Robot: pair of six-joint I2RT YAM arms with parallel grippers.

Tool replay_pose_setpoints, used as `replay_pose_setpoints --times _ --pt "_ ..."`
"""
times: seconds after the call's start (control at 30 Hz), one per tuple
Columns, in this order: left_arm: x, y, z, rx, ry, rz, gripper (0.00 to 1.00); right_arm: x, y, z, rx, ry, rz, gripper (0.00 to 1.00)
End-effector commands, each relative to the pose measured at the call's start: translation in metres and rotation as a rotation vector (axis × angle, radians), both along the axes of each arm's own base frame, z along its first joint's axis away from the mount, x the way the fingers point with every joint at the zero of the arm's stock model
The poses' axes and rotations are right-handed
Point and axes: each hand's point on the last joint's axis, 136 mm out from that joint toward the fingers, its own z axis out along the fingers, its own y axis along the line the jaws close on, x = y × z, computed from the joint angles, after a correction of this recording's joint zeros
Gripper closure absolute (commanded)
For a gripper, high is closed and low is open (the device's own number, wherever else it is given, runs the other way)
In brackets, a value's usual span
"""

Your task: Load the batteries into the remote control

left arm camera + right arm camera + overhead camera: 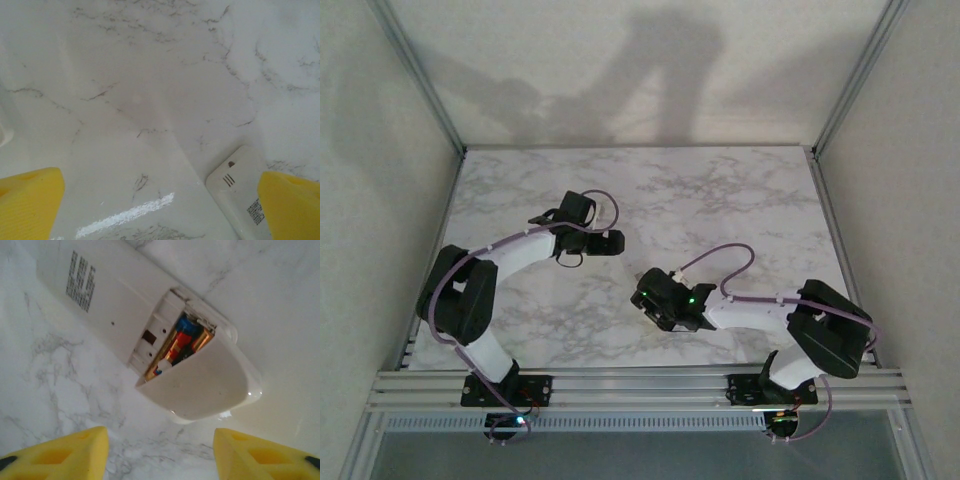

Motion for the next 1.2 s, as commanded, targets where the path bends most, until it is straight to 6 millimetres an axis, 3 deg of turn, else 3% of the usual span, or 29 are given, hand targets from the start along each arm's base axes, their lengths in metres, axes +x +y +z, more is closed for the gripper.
replay_pose_setpoints --times 0.0,0.23,0.5,0.8,0.93,1.17 --pt "0.003 -0.001 0.002 -0.01 0.007 -0.017 0.01 0.011 -0.014 -0.006 -0.009 -0.012 -0.132 0.45" --pt "0.004 -0.005 0.001 -0.032 0.012 -0.013 0.01 0.007 -0.033 -0.018 -0.089 0.048 -0.189 0.51" --pt "-0.001 -0.01 -0.003 -0.046 0.021 -0.027 0.01 0.011 -0.037 -0.028 -0.121 0.068 -0.209 0.58" --pt "-0.025 -0.044 -0.029 -0.026 0.092 -0.184 0.04 0.021 -0.041 -0.02 -0.241 0.04 -0.104 0.6" --pt "-0.024 -0.049 -0.042 0.008 0.109 -0.182 0.07 0.02 -0.05 -0.027 -0.285 0.059 -0.09 0.59" --pt "-0.025 -0.053 -0.053 0.0 0.139 -0.196 0.15 0.023 -0.045 -0.033 -0.27 0.079 -0.077 0.57"
